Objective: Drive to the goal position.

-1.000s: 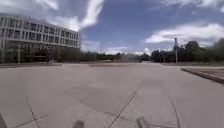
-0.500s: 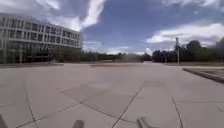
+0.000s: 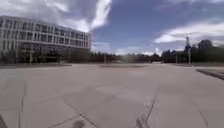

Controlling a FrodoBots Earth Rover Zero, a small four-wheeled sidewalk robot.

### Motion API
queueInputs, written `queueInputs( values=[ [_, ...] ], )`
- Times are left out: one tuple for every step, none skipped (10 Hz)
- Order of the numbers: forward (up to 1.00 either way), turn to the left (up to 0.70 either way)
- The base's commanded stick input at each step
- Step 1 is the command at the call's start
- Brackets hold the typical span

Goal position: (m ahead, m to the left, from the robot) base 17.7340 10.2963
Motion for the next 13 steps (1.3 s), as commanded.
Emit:
queueInputs(
  values=[
    [1.0, 0.4],
    [1.0, 0.39],
    [1.0, 0.3],
    [1.0, 0.1],
    [1.0, 0.0],
    [1.0, 0.0],
    [1.0, 0.0],
    [1.0, 0.0],
    [1.0, 0.0],
    [1.0, 0.0],
    [1.0, 0.0],
    [1.0, 0.0],
    [1.0, 0.0]
  ],
)
